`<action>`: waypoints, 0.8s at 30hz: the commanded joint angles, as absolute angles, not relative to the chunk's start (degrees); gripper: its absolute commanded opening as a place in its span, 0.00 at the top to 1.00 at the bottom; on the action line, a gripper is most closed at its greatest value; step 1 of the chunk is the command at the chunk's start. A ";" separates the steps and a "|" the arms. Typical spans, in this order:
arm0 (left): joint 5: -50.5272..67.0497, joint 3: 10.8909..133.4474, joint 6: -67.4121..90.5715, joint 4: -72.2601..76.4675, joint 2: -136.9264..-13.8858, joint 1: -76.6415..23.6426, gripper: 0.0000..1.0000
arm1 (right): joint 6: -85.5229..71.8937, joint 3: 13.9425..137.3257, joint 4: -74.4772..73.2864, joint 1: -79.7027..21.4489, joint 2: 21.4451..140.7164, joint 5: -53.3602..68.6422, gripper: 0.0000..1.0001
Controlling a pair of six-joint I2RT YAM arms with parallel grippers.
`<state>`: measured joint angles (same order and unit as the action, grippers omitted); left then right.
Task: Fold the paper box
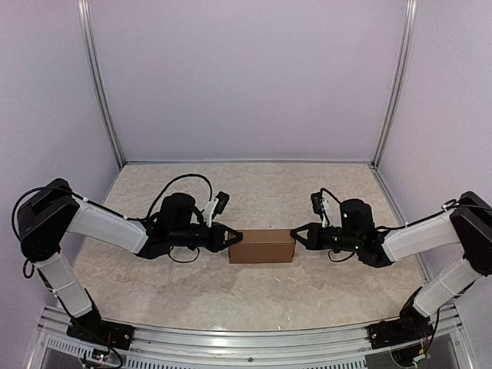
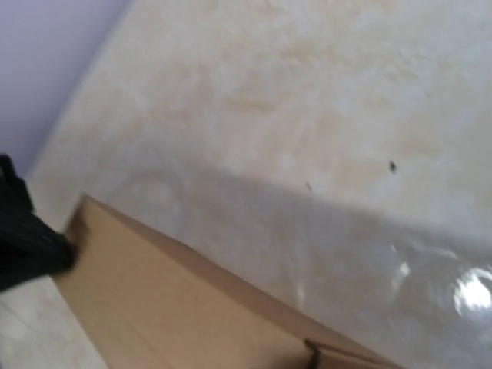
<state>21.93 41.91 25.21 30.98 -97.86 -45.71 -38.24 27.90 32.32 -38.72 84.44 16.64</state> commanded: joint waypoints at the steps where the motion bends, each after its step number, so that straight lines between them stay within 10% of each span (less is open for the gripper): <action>1: 19.77 40.92 24.00 18.76 -100.42 -45.60 1.00 | -44.02 22.25 40.00 -38.22 93.09 21.95 1.00; 24: 18.11 41.77 24.32 17.12 -95.08 -45.45 1.00 | -36.25 32.46 25.05 -38.23 80.75 19.93 1.00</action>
